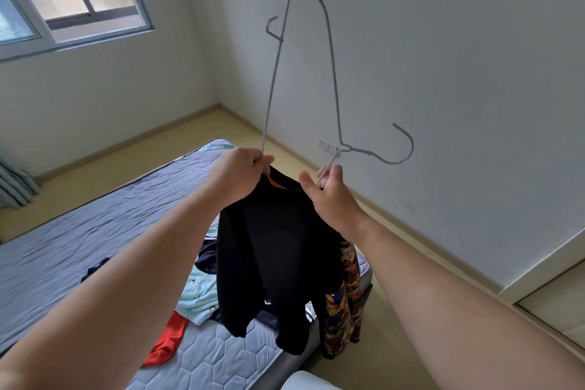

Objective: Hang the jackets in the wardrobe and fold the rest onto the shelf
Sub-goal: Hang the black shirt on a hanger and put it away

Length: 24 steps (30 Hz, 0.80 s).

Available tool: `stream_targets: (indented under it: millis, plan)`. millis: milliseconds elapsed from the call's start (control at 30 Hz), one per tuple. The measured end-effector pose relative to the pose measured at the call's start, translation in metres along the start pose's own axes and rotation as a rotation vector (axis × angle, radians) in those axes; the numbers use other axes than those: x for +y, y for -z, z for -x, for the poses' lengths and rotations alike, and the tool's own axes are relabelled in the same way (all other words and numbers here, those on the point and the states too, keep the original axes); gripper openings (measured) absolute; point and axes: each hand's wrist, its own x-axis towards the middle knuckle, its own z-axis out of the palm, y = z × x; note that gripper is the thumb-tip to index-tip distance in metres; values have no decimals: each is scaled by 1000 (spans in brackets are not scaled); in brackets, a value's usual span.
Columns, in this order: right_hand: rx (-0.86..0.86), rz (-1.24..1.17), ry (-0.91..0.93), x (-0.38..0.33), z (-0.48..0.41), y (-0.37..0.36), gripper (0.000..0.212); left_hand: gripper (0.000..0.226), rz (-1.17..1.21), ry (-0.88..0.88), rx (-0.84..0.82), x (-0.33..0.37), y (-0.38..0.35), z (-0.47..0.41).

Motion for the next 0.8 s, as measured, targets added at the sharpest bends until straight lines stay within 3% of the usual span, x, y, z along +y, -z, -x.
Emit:
stream_targets:
  millis: [133,233,300,433,500,600,733,800]
  plan:
    - [40,-162,-35,-3,3,1,52,37,-75,-29,-167,3,-4,1]
    - [201,-326,-14,-5,4,-2,74,36,-165,-29,-225,2,-2,0]
    - [290,-455,-25,-7,3,-2,75,35,-216,-38,-266,1,-2,-1]
    - [167,-759,-136,-11,2,5,88,24,-223,-59,-327,-5,-1,-1]
    - [144,-686,-114,-11,1,7,87,11,-201,-101,-402,-10,5,1]
    - [116,-374,-24,-3,1,14,78,47,-201,-86,-440,-17,12,0]
    - [-69,-30,-59,14,4,24,62,54,-1,42,-191,-24,14,-3]
    - [-100,-7,-77,19,6,21,57,51,116,88,-76,-25,15,-3]
